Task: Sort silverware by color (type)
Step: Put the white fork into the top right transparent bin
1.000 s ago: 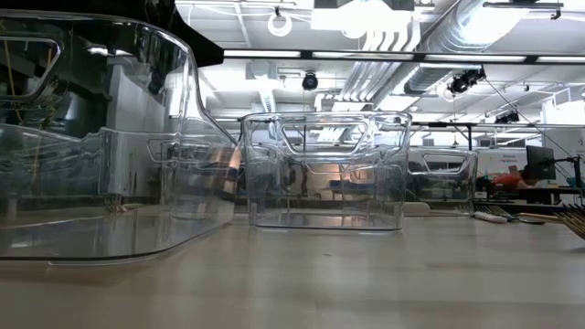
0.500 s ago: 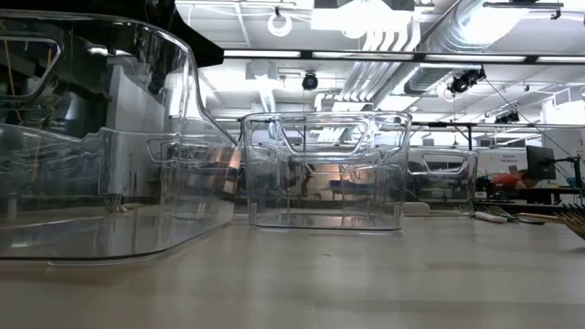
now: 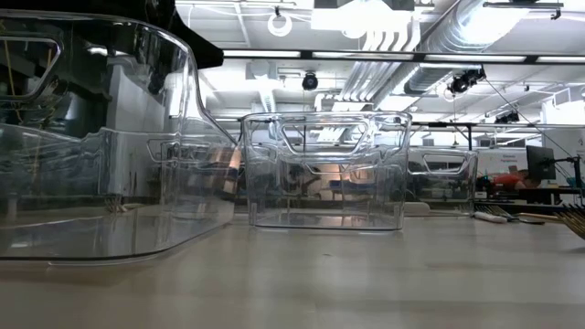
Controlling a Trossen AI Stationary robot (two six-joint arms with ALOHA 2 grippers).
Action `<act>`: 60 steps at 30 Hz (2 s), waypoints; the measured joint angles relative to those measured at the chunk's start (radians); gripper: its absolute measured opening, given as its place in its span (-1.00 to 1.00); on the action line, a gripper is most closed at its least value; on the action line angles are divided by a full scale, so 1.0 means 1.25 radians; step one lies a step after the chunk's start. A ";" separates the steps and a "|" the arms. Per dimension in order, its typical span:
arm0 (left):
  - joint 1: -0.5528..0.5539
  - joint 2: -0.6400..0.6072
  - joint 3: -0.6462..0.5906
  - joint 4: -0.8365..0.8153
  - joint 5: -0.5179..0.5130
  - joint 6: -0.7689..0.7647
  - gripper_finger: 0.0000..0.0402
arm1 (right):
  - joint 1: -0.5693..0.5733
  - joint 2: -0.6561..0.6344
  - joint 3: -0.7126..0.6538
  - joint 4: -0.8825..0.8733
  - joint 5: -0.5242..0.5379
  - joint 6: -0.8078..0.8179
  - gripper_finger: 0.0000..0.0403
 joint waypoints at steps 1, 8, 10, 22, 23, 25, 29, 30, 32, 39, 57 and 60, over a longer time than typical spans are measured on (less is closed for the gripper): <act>0.000 0.000 0.000 0.000 0.000 0.000 -0.72 | 0.000 0.005 0.001 0.000 -0.003 0.004 -0.18; 0.000 0.000 0.000 -0.001 0.000 -0.013 -0.72 | 0.000 0.014 0.003 -0.025 -0.008 0.011 -0.32; 0.000 0.000 0.000 -0.003 0.000 -0.013 -0.72 | 0.000 0.015 0.004 -0.042 -0.017 -0.001 -0.37; 0.000 0.000 0.000 -0.002 0.000 -0.013 -0.72 | -0.008 0.015 0.001 -0.072 0.004 -0.315 -0.51; 0.000 0.000 0.000 -0.002 0.000 -0.013 -0.72 | -0.009 0.015 0.001 -0.073 0.004 -0.348 -0.51; 0.000 0.000 0.000 -0.002 0.000 -0.013 -0.72 | -0.012 0.016 0.001 -0.075 0.006 -0.418 -0.51; 0.000 0.000 0.000 -0.002 0.000 -0.013 -0.72 | -0.013 0.016 0.000 -0.076 0.006 -0.518 -0.51; 0.000 0.000 0.000 -0.002 0.000 -0.013 -0.72 | -0.013 0.016 0.000 -0.076 0.007 -0.536 -0.51; 0.000 0.000 0.000 -0.002 0.000 -0.013 -0.72 | -0.013 0.016 0.000 -0.077 0.008 -0.546 -0.51; 0.000 0.000 0.000 -0.002 0.000 -0.013 -0.72 | -0.014 0.016 0.000 -0.082 0.010 -0.514 -0.54; 0.000 0.000 0.000 -0.002 0.000 -0.013 -0.72 | -0.014 0.017 -0.001 -0.109 0.020 -0.483 -0.97; 0.000 0.000 0.000 -0.002 0.000 -0.013 -0.72 | -0.014 0.017 -0.001 -0.109 0.021 -0.483 -0.97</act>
